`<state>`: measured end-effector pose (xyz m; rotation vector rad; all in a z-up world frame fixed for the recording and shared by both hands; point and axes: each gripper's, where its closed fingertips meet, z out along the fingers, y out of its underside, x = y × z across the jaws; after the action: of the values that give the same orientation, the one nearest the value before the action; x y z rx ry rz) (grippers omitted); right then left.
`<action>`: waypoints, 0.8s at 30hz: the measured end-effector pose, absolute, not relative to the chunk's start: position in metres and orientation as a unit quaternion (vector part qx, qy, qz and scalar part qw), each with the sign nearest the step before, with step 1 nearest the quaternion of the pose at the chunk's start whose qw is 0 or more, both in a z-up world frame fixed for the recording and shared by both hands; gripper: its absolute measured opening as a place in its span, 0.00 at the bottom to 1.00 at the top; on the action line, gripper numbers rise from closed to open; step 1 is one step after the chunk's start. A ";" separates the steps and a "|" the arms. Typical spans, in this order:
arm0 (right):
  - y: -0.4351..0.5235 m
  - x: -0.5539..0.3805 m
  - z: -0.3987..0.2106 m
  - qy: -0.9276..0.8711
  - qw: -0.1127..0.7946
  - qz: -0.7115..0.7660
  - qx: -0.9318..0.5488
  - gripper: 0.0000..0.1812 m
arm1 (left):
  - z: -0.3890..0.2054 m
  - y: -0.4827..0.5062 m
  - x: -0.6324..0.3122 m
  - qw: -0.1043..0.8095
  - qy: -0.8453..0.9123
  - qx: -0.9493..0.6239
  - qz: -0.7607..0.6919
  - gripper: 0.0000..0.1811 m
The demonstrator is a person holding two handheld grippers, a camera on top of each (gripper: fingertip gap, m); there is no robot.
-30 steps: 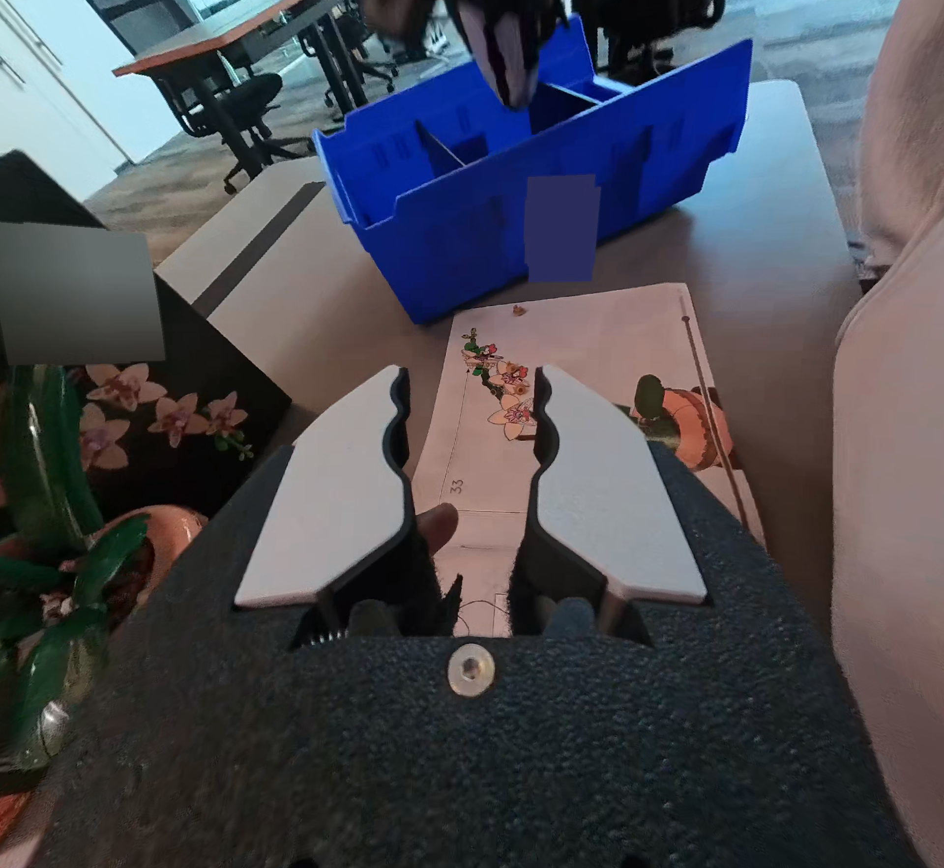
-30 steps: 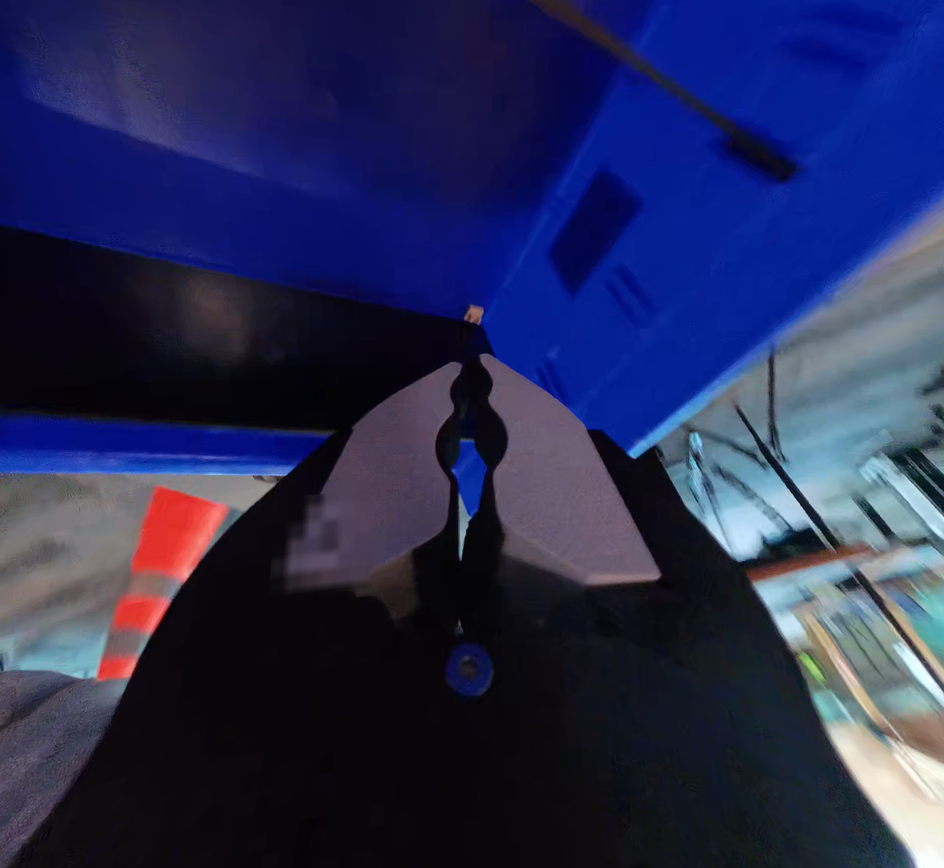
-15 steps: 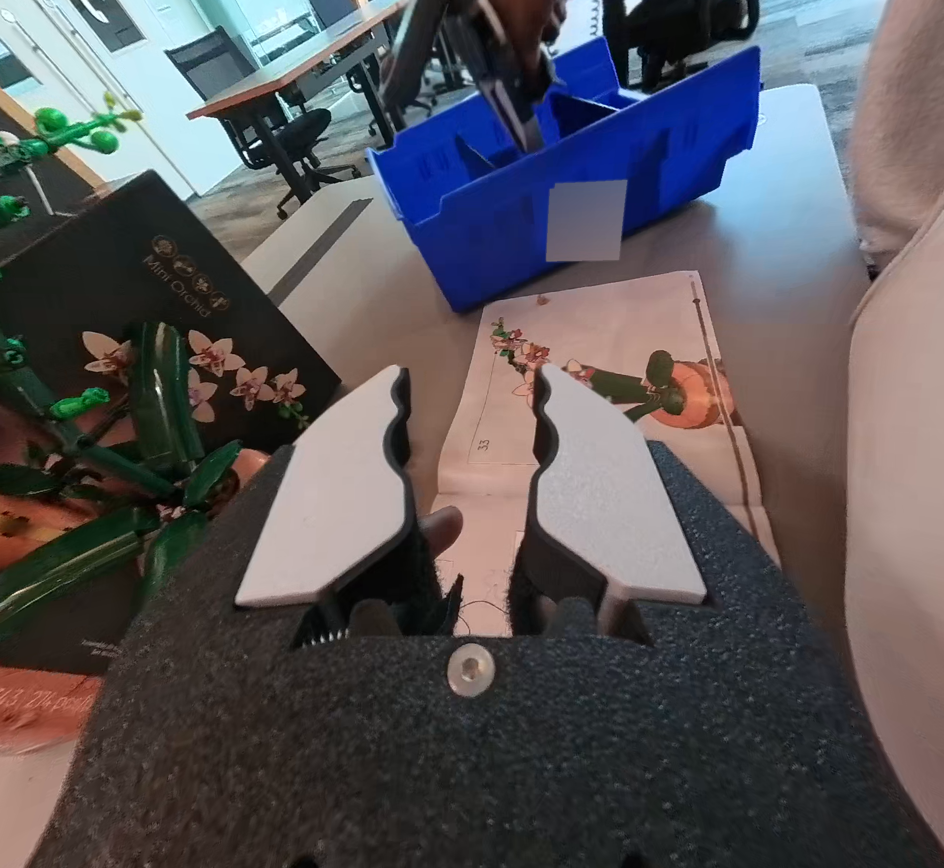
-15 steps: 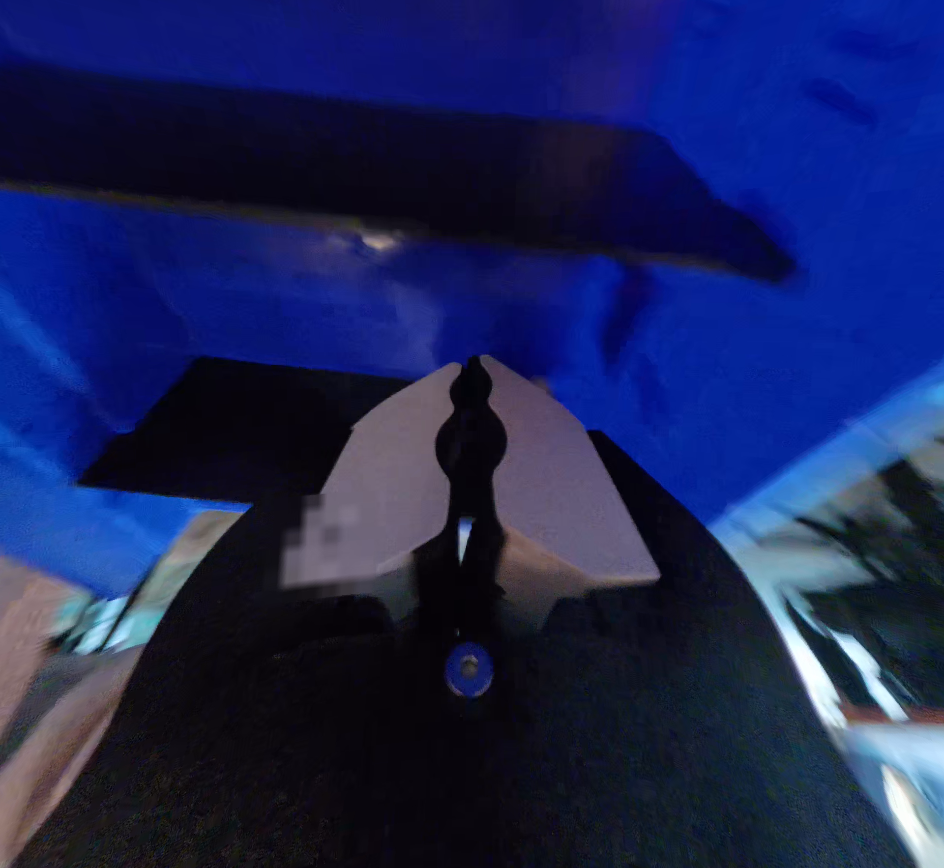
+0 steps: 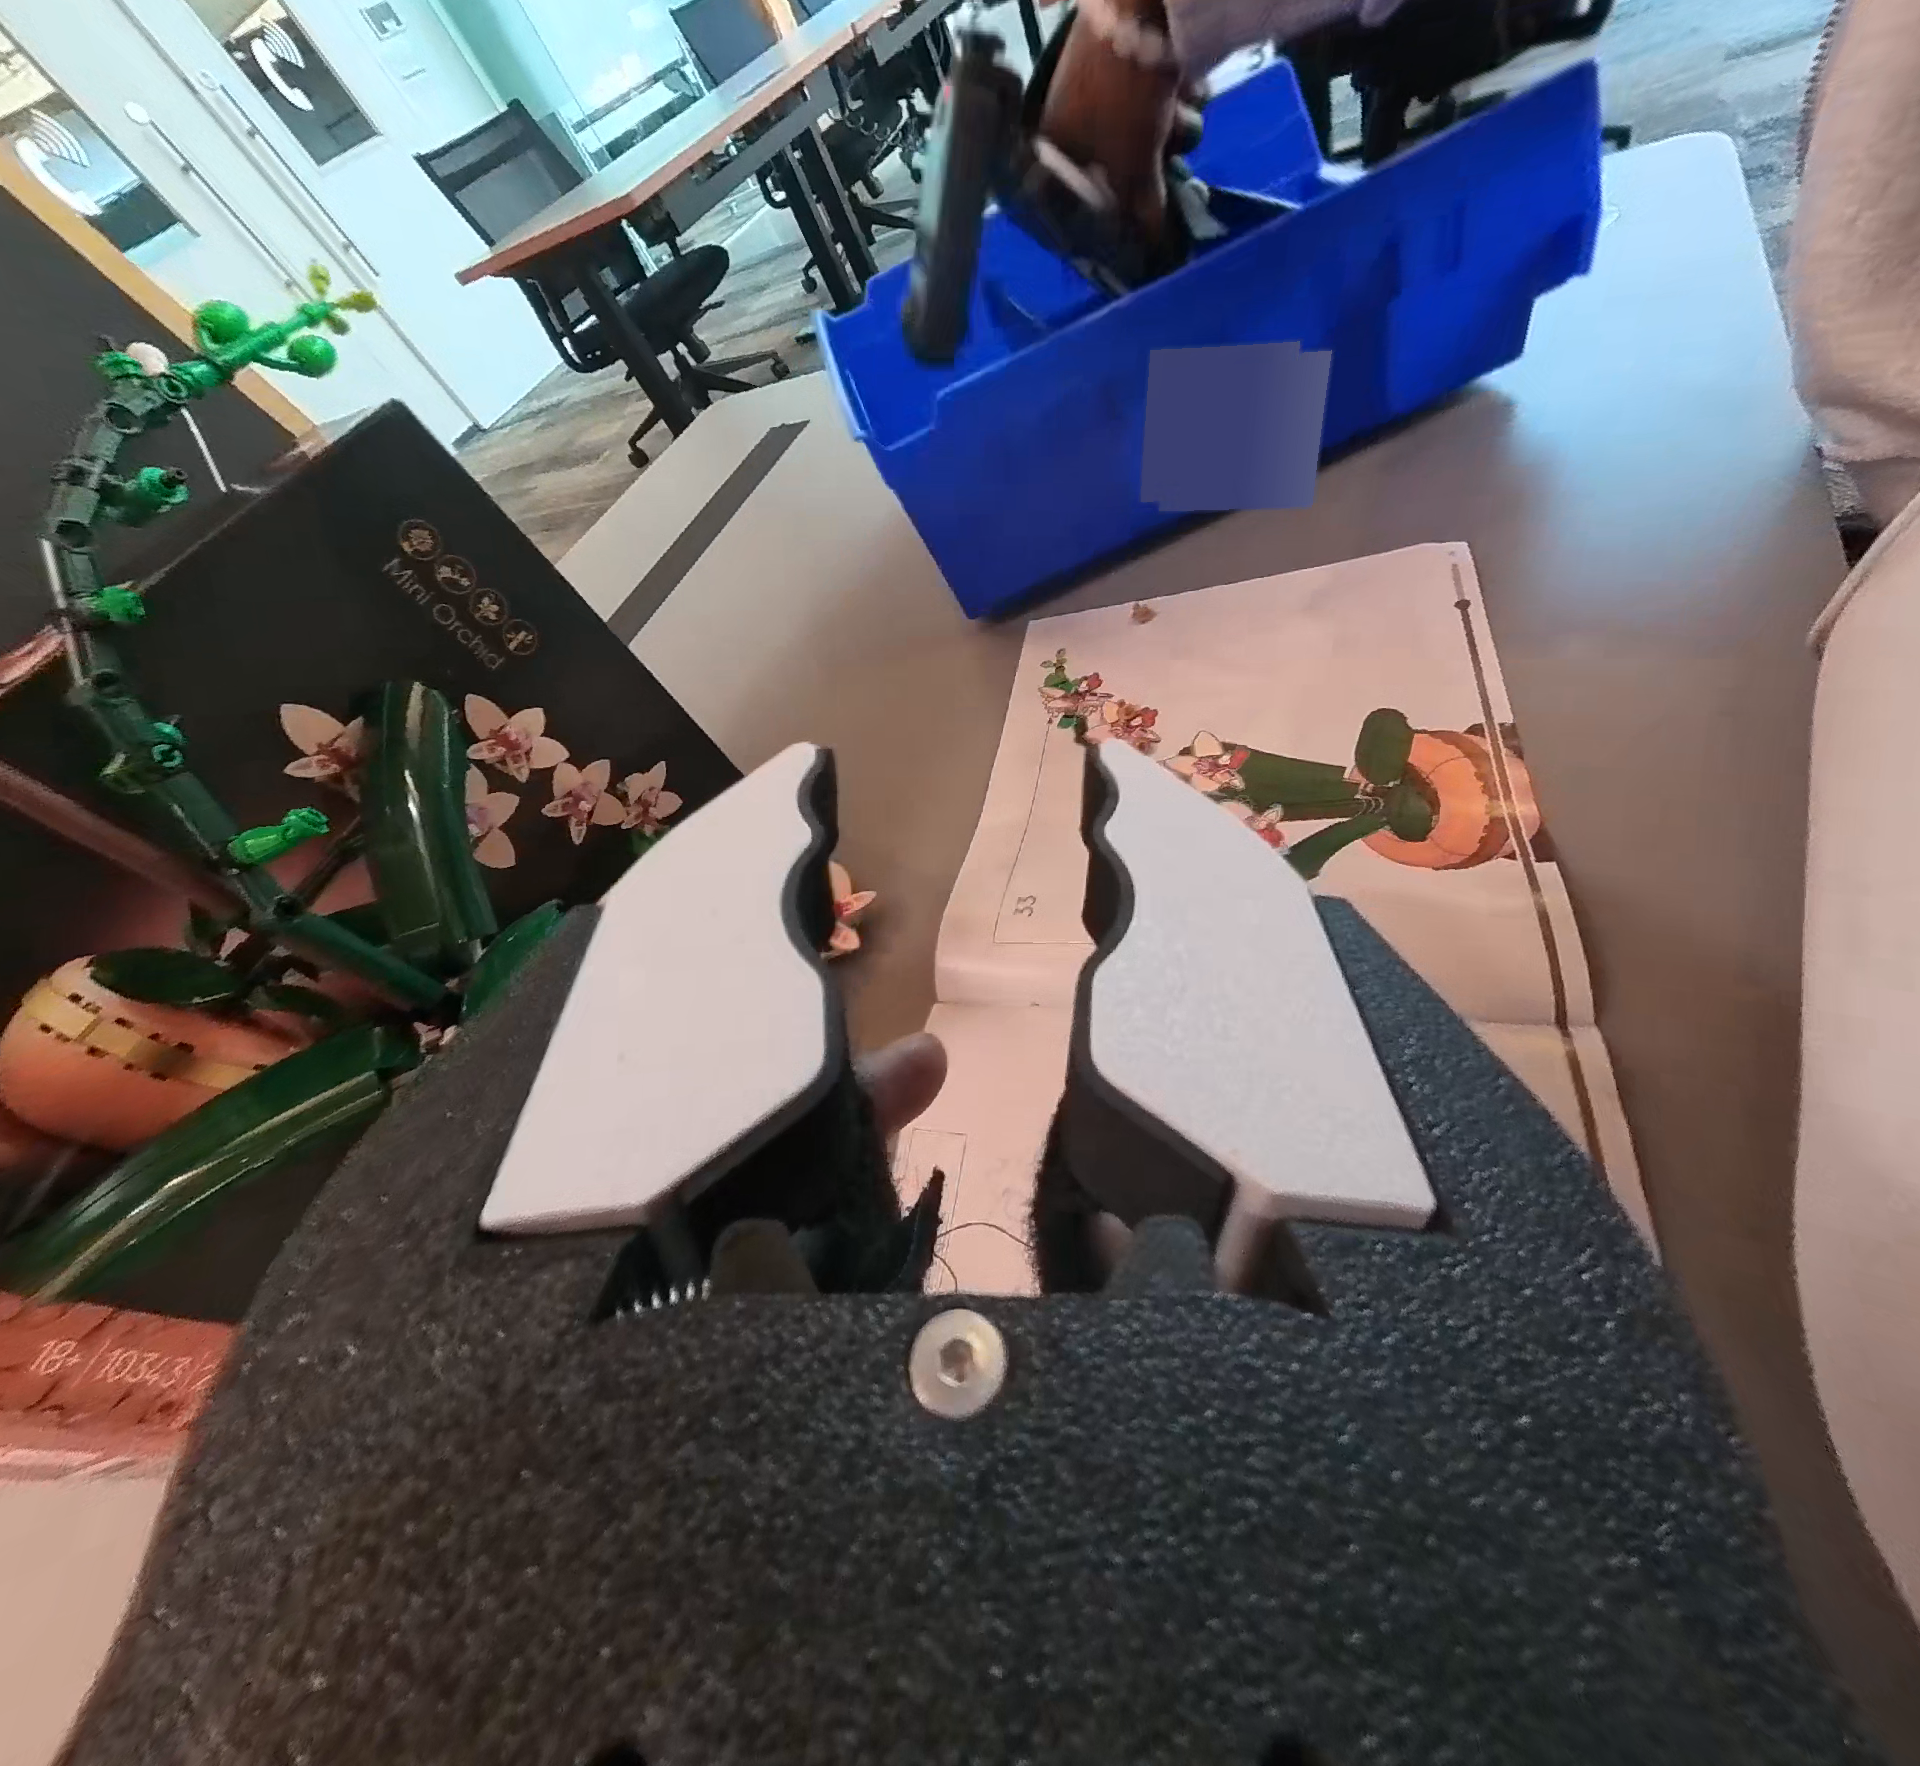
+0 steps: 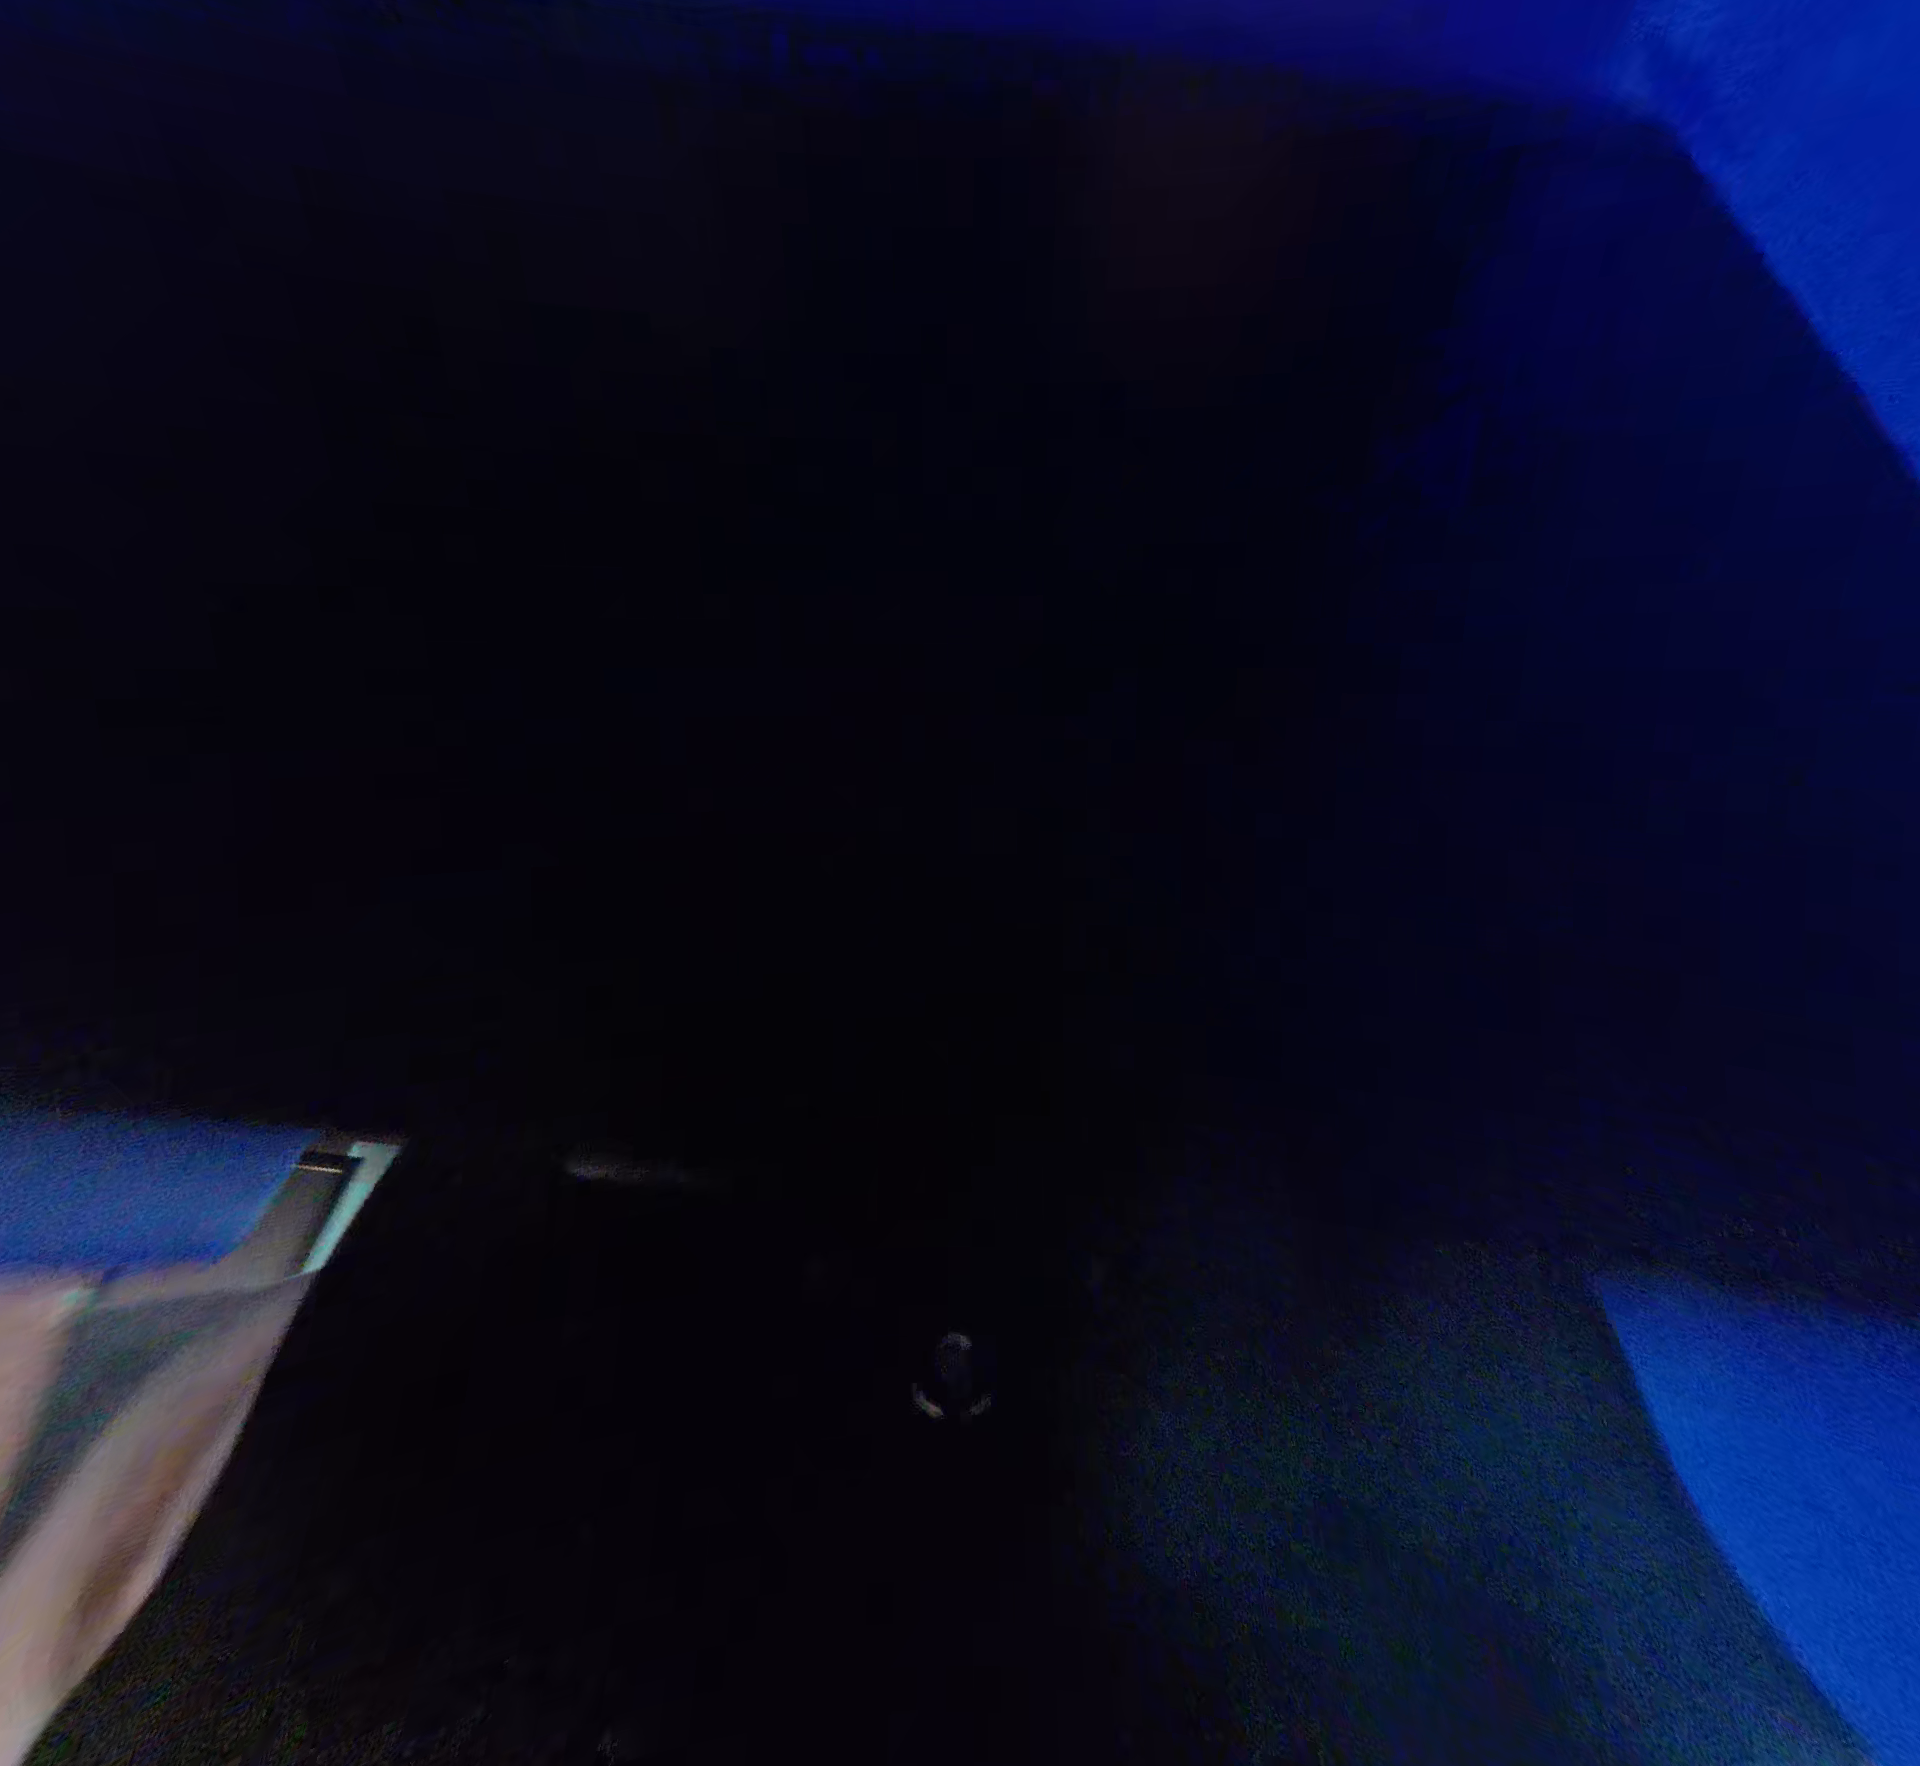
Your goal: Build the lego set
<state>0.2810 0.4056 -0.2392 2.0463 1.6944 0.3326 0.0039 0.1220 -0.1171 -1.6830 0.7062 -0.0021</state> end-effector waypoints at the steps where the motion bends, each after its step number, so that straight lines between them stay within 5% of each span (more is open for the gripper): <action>1: 0.394 0.257 -0.230 0.607 0.211 0.015 0.766 0.00 | -0.117 0.121 0.002 0.612 0.306 -0.729 0.003 0.25; 5: 0.425 0.240 -0.177 0.627 0.028 -0.025 0.778 0.01 | -0.118 0.121 -0.001 0.610 0.306 -0.731 0.011 0.25; 11: 0.443 0.283 -0.163 0.625 0.020 0.149 0.766 0.02 | -0.118 0.125 0.004 0.610 0.321 -0.724 0.015 0.25; 13: 0.461 0.272 -0.140 0.644 -0.089 0.174 0.739 0.18 | -0.119 0.125 0.004 0.607 0.327 -0.724 0.026 0.25; 14: 0.471 0.261 -0.124 0.648 -0.167 0.157 0.726 0.34 | -0.120 0.124 0.004 0.606 0.328 -0.724 0.028 0.25; 16: 0.486 0.249 -0.100 0.639 -0.289 0.089 0.707 0.40 | -0.121 0.122 0.003 0.608 0.328 -0.723 0.026 0.24; 18: 0.474 0.249 -0.116 0.642 -0.242 -0.029 0.727 0.35 | -0.122 0.122 0.001 0.609 0.323 -0.724 0.023 0.24; 22: 0.470 0.270 -0.174 0.618 -0.059 -0.060 0.782 0.45 | -0.115 0.121 0.001 0.620 0.322 -0.715 0.026 0.24; 23: 0.465 0.268 -0.190 0.620 -0.018 -0.081 0.780 0.31 | -0.114 0.120 0.002 0.623 0.322 -0.712 0.026 0.24; 24: 0.460 0.270 -0.202 0.620 0.027 -0.086 0.780 0.07 | -0.113 0.119 0.002 0.626 0.321 -0.710 0.026 0.24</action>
<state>0.2700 0.4599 -0.2024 2.4083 1.9150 -0.2660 0.0024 0.1194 -0.1129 -1.6294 0.7368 0.0601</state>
